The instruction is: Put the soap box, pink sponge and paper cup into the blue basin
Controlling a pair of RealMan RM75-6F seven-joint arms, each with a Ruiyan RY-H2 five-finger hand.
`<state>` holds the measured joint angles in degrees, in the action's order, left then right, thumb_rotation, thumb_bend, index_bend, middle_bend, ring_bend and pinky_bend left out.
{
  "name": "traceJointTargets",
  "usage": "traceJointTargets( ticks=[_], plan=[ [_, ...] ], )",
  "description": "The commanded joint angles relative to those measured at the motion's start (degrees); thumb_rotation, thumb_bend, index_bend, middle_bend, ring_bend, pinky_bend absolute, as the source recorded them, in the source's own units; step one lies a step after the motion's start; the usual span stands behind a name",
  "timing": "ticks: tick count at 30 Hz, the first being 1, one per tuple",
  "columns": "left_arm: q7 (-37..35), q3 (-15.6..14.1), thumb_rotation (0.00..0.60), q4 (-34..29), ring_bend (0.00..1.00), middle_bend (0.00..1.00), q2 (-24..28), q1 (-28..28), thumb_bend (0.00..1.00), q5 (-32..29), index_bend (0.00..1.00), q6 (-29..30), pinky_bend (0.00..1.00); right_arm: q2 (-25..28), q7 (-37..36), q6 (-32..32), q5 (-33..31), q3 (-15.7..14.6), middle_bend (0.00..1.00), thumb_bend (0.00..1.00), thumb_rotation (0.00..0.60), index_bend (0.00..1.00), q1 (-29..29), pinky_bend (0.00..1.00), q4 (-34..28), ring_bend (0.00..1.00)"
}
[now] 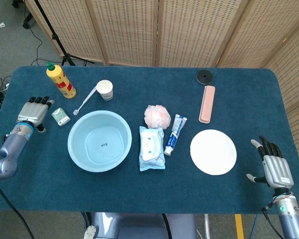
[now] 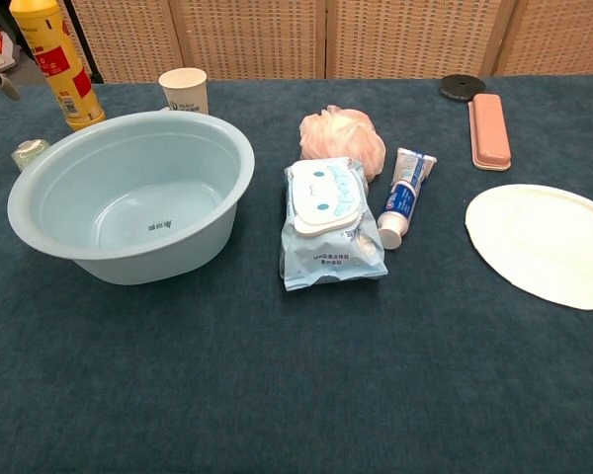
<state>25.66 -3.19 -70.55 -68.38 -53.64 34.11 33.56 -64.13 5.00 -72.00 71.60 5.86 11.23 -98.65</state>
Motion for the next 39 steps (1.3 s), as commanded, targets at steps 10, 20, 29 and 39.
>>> traceJointTargets(
  ticks=[10, 20, 29, 39],
  plan=[
    [-3.99, 0.99, 0.6, 13.7, 0.0, 0.0, -9.87, 1.11, 0.18, 5.89, 0.11, -4.02, 0.02, -0.8, 1.44, 0.42, -1.32, 0.16, 0.0, 0.03, 0.6, 0.1, 0.35, 0.01, 0.73, 0.0],
    [-4.79, 2.01, 0.6, 21.05, 0.0, 0.0, -15.82, 0.54, 0.18, 8.17, 0.13, -6.17, 0.02, -0.87, 1.72, 0.52, -2.03, 0.2, 0.0, 0.03, 0.6, 0.1, 0.26, 0.01, 1.1, 0.0],
    [-4.33, 2.19, 0.6, 24.74, 0.0, 0.0, -18.52, 0.55, 0.18, 8.89, 0.18, -7.33, 0.02, -0.85, 1.64, 0.43, -2.18, 0.26, 0.0, 0.03, 0.6, 0.1, 0.16, 0.01, 1.32, 0.0],
    [-4.28, 3.09, 0.6, 27.83, 0.0, 0.04, -21.08, 1.28, 0.21, 9.56, 0.24, -6.96, 0.06, -1.1, 2.09, -0.07, -2.11, 0.29, 0.0, 0.03, 0.6, 0.1, 0.03, 0.01, 1.42, 0.0]
  ],
)
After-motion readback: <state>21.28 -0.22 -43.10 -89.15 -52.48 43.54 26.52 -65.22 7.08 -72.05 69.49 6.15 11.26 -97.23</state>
